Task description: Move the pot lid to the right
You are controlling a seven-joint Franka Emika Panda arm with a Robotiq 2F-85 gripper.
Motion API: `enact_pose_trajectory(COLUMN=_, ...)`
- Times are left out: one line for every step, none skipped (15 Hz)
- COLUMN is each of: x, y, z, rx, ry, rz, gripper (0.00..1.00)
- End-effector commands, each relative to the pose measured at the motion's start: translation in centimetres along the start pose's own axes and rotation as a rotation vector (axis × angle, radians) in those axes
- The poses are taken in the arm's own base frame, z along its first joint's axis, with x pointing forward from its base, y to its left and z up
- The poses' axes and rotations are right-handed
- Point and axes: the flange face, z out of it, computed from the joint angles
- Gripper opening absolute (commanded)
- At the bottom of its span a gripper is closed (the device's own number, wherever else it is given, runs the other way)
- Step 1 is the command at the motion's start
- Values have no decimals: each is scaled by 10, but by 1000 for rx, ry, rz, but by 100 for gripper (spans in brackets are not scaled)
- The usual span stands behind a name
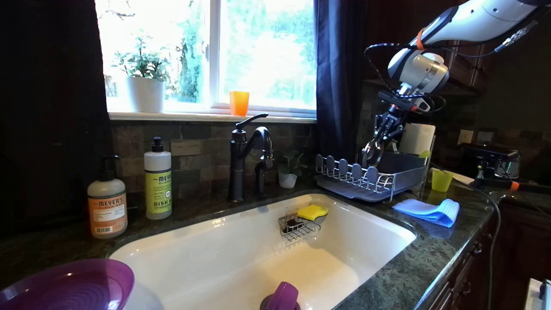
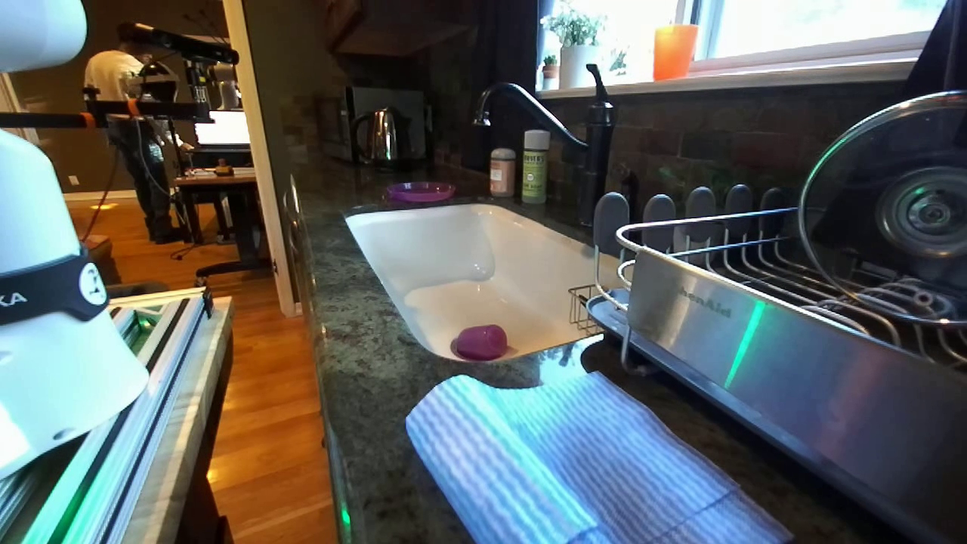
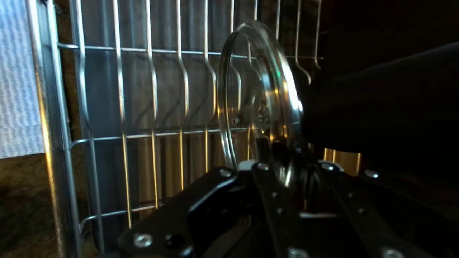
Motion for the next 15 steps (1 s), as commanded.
enact_pose_trajectory(x=-4, y=-5, z=4, rx=16, ry=23, rz=36, gripper=5)
enact_pose_trajectory(x=-5, y=-6, z=5, rx=28, ry=36, rz=25, gripper=5)
enact_pose_trajectory(x=-6, y=-9, z=7, rx=36, ry=43, rz=4, gripper=5)
enact_pose_trajectory(x=-7, y=-11, z=9, rx=40, ry=48, rz=-2, gripper=5)
enact_pose_trajectory(x=-10, y=-13, z=12, rx=31, ry=47, rz=-11, gripper=5)
enact_pose_trajectory(x=-12, y=-14, z=14, rx=18, ry=42, rz=-17, gripper=5)
enact_pose_trajectory(x=-14, y=-14, z=17, rx=-3, ry=33, rz=-22, gripper=5)
enact_pose_trajectory(x=-16, y=-15, z=19, rx=-9, ry=25, rz=-32, gripper=5)
enact_pose_trajectory(x=-17, y=-16, z=21, rx=-13, ry=21, rz=-40, gripper=5)
enact_pose_trajectory(x=-19, y=-17, z=23, rx=-19, ry=20, rz=-43, gripper=5)
enact_pose_trajectory(x=-19, y=-17, z=25, rx=-31, ry=18, rz=-44, gripper=5)
enact_pose_trajectory(x=-20, y=-17, z=27, rx=-42, ry=15, rz=-44, gripper=5)
enact_pose_trajectory(x=-20, y=-18, z=29, rx=-51, ry=14, rz=-45, gripper=5)
enact_pose_trajectory(x=-19, y=-19, z=30, rx=-52, ry=19, rz=-45, gripper=12)
enact_pose_trajectory(x=-18, y=-21, z=31, rx=-50, ry=23, rz=-53, gripper=45)
